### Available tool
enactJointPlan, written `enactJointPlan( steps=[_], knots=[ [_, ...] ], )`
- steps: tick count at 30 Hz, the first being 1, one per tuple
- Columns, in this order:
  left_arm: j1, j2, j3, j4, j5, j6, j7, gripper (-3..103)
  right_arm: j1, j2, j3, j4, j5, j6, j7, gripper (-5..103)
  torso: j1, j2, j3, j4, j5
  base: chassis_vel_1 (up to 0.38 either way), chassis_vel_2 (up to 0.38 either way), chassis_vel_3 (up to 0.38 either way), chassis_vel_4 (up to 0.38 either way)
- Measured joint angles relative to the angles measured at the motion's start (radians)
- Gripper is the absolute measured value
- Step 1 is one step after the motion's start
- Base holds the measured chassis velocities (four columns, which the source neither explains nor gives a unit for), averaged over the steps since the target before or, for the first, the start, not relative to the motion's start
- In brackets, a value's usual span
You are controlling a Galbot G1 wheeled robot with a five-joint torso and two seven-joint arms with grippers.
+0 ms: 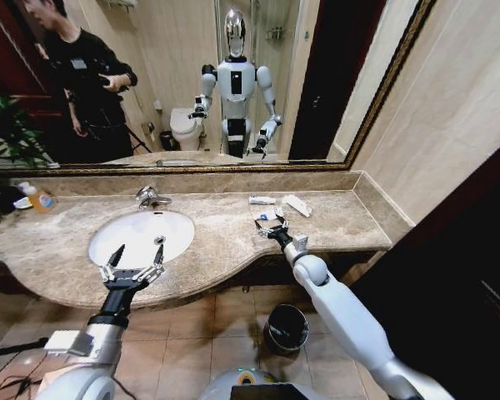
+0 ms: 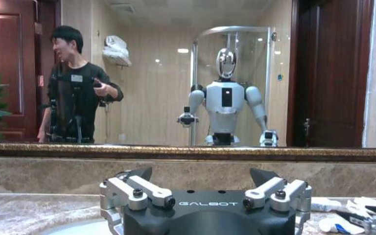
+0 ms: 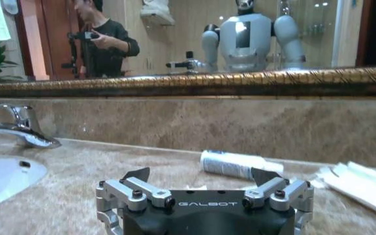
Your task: Pick up the trash from the sink and place it in the trash bin.
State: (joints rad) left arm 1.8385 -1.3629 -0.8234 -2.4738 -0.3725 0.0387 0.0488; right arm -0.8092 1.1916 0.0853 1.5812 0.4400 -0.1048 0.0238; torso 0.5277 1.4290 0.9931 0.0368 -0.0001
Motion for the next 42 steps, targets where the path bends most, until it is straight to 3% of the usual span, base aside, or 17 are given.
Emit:
enactJointPlan(
  steps=[7, 10, 23, 29, 33, 42],
  knots=[
    [0.000, 0.000, 0.000, 0.000, 0.000, 0.000, 0.000, 100, 0.068, 0.033, -0.039, -0.021, 0.002, -0.050, 0.004, 100, 0.000, 0.000, 0.000, -0.0001, -0.0005, 0.000, 0.000, 0.000, 0.000],
    [0.000, 0.000, 0.000, 0.000, 0.000, 0.000, 0.000, 100, 0.141, 0.114, -0.062, -0.104, 0.001, -0.070, 0.046, 100, 0.000, 0.000, 0.000, 0.0002, 0.0001, 0.000, 0.000, 0.000, 0.000],
    [0.000, 0.000, 0.000, 0.000, 0.000, 0.000, 0.000, 100, 0.209, 0.135, -0.153, -0.198, -0.010, -0.093, 0.102, 100, 0.000, 0.000, 0.000, 0.0000, -0.0002, 0.000, 0.000, 0.000, 0.000],
    [0.000, 0.000, 0.000, 0.000, 0.000, 0.000, 0.000, 100, 0.231, 0.110, -0.149, -0.185, 0.039, -0.178, 0.183, 100, 0.000, 0.000, 0.000, 0.0000, 0.0000, 0.000, 0.000, 0.000, 0.000],
    [0.000, 0.000, 0.000, 0.000, 0.000, 0.000, 0.000, 100, 0.247, 0.074, -0.139, -0.169, 0.151, -0.263, 0.254, 100, 0.000, 0.000, 0.000, 0.0000, 0.0002, 0.000, 0.000, 0.000, 0.000],
    [0.000, 0.000, 0.000, 0.000, 0.000, 0.000, 0.000, 100, 0.264, 0.008, -0.124, -0.157, 0.239, -0.298, 0.227, 100, 0.000, 0.000, 0.000, 0.0000, 0.0002, 0.000, 0.000, 0.000, 0.000]
  ],
)
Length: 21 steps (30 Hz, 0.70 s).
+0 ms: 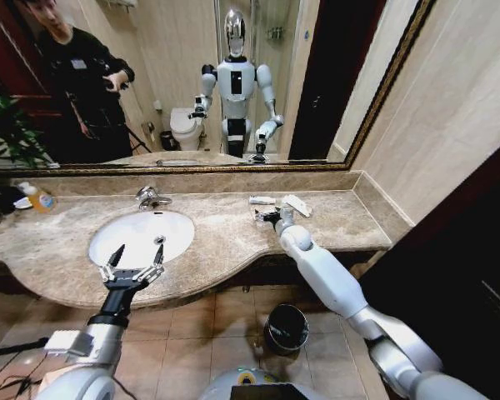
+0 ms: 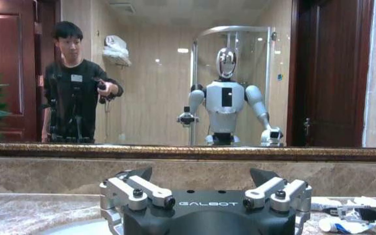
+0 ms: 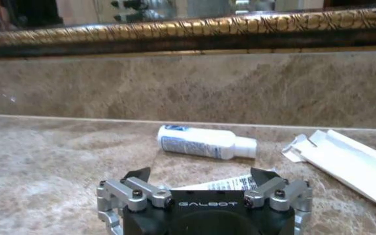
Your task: Pick up the trash from the sink and place it in the trash bin.
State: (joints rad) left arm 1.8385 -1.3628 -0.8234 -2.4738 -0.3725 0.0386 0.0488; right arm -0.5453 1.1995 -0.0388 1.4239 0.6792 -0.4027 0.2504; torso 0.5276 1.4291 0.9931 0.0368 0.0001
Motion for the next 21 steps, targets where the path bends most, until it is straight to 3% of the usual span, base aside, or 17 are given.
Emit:
enactJointPlan(
  steps=[9, 10, 14, 21],
  knots=[
    [0.000, 0.000, 0.000, 0.000, 0.000, 0.000, 0.000, 100, -0.029, -0.024, 0.000, 0.002, -0.019, 0.040, -0.149, 99, 0.000, 0.000, 0.000, 0.0000, 0.0000, 0.000, 0.000, 0.000, 0.000],
    [0.000, 0.000, 0.000, 0.000, 0.000, 0.000, 0.000, 100, -0.029, -0.024, -0.002, -0.017, -0.032, 0.050, -0.176, 89, 0.000, 0.000, 0.000, 0.0000, 0.0000, 0.000, 0.000, 0.000, 0.000],
    [0.000, 0.000, 0.000, 0.000, 0.000, 0.000, 0.000, 100, -0.026, -0.022, -0.006, -0.031, -0.039, 0.052, -0.181, 82, 0.000, 0.000, 0.000, 0.0000, -0.0001, 0.000, 0.000, 0.000, 0.000],
    [0.000, 0.000, 0.000, 0.000, 0.000, 0.000, 0.000, 100, -0.028, -0.012, -0.014, -0.038, -0.051, 0.055, -0.181, 81, 0.000, 0.000, 0.000, 0.0000, -0.0001, 0.000, 0.000, 0.000, 0.000]
  ],
)
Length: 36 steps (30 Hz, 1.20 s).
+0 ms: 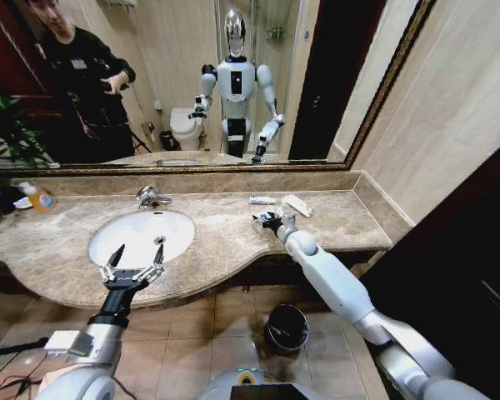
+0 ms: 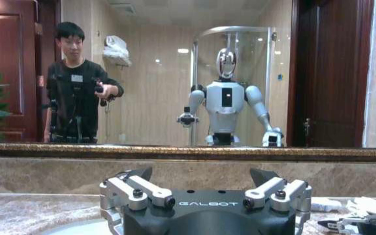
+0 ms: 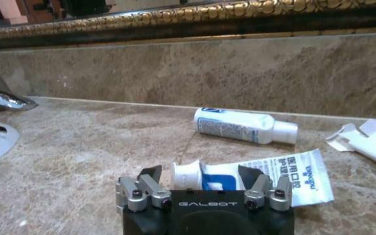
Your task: Pick up the trash from the sink and place it in the trash bin.
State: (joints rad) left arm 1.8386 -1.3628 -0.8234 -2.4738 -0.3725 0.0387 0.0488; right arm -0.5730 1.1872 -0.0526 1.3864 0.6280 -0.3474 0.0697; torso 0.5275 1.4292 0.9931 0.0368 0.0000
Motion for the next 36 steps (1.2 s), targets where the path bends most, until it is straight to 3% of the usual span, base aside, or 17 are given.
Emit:
enactJointPlan(
  steps=[6, 12, 14, 17, 18, 21, 32, 36],
  knots=[
    [0.000, 0.000, 0.000, 0.000, 0.000, 0.000, 0.000, 100, -0.003, 0.006, -0.001, -0.008, -0.010, 0.012, 0.001, 79, 0.000, 0.000, 0.000, 0.0000, 0.0000, 0.000, 0.000, 0.000, 0.000],
    [0.000, 0.000, 0.000, 0.000, 0.000, 0.000, 0.000, 100, 0.004, 0.006, 0.000, -0.020, -0.010, 0.026, 0.000, 52, 0.000, 0.000, 0.000, 0.0000, 0.0000, 0.000, 0.000, 0.000, 0.000],
    [0.000, 0.000, 0.000, 0.000, 0.000, 0.000, 0.000, 100, 0.005, 0.006, -0.001, -0.021, -0.010, 0.028, 0.000, 52, 0.000, 0.000, 0.000, 0.0000, 0.0000, 0.000, 0.000, 0.000, 0.000],
    [0.000, 0.000, 0.000, 0.000, 0.000, 0.000, 0.000, 100, 0.004, 0.001, -0.006, -0.018, -0.010, 0.035, 0.000, 36, 0.000, 0.000, 0.000, 0.0000, 0.0000, 0.000, 0.000, 0.000, 0.000],
    [0.000, 0.000, 0.000, 0.000, 0.000, 0.000, 0.000, 100, 0.004, 0.001, -0.006, -0.018, -0.010, 0.035, 0.000, 36, 0.000, 0.000, 0.000, 0.0000, 0.0000, 0.000, 0.000, 0.000, 0.000],
    [0.000, 0.000, 0.000, 0.000, 0.000, 0.000, 0.000, 100, 0.001, -0.010, -0.009, 0.002, -0.010, 0.038, 0.003, 23, 0.000, 0.000, 0.000, 0.0000, 0.0000, 0.000, 0.000, 0.000, 0.000],
    [0.000, 0.000, 0.000, 0.000, 0.000, 0.000, 0.000, 100, -0.043, -0.080, 0.001, 0.233, 0.023, 0.026, 0.101, 21, 0.000, 0.000, 0.000, 0.0001, 0.0000, 0.000, 0.000, 0.000, 0.000],
    [0.000, 0.000, 0.000, 0.000, 0.000, 0.000, 0.000, 100, -0.125, -0.152, 0.027, 0.415, 0.064, 0.007, 0.162, 21, 0.000, 0.000, 0.000, 0.0001, 0.0000, 0.000, 0.000, 0.000, 0.000]
  ],
)
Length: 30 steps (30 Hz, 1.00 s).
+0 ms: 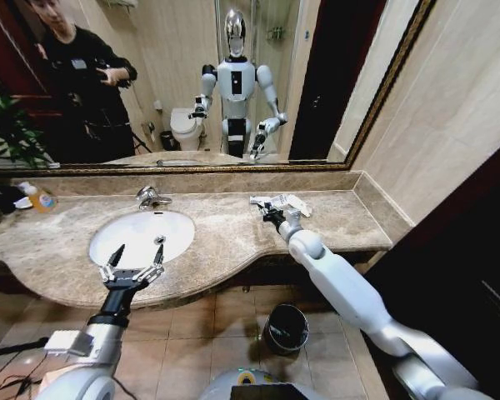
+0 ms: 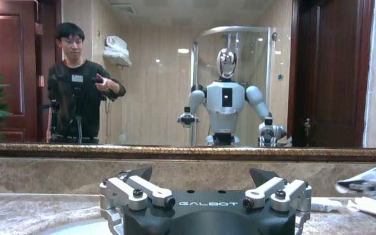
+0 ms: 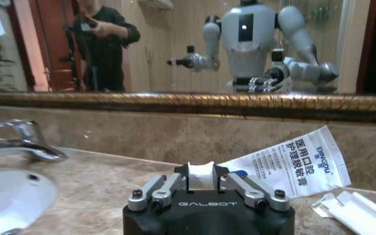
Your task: Pick up the trash from the sink and place it in the trash bin.
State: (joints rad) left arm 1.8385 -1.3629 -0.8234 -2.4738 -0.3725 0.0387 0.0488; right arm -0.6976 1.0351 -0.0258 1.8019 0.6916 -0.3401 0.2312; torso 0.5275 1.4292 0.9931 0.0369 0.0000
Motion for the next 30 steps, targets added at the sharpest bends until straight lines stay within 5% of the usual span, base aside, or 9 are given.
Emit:
enactJointPlan(
  steps=[9, 15, 21, 30],
  knots=[
    [0.000, 0.000, 0.000, 0.000, 0.000, 0.000, 0.000, 100, -0.308, -0.140, 0.112, 0.273, -0.013, 0.016, 0.055, 21, 0.000, 0.000, 0.000, -0.0002, 0.0003, 0.000, 0.000, 0.000, 0.000],
    [0.000, 0.000, 0.000, 0.000, 0.000, 0.000, 0.000, 100, -0.473, -0.161, 0.185, 0.367, -0.053, 0.051, 0.116, 21, 0.000, 0.000, 0.000, -0.0001, 0.0003, 0.000, 0.000, 0.000, 0.000],
    [0.000, 0.000, 0.000, 0.000, 0.000, 0.000, 0.000, 100, -0.679, -0.109, 0.236, 0.461, -0.079, 0.090, 0.225, 21, 0.000, 0.000, 0.000, -0.0002, 0.0000, 0.000, 0.000, 0.000, 0.000],
    [0.000, 0.000, 0.000, 0.000, 0.000, 0.000, 0.000, 100, -0.775, 0.000, 0.229, 0.327, -0.208, 0.181, 0.170, 21, 0.000, 0.000, 0.000, -0.0002, 0.0000, 0.000, 0.000, 0.000, 0.000]
  ],
)
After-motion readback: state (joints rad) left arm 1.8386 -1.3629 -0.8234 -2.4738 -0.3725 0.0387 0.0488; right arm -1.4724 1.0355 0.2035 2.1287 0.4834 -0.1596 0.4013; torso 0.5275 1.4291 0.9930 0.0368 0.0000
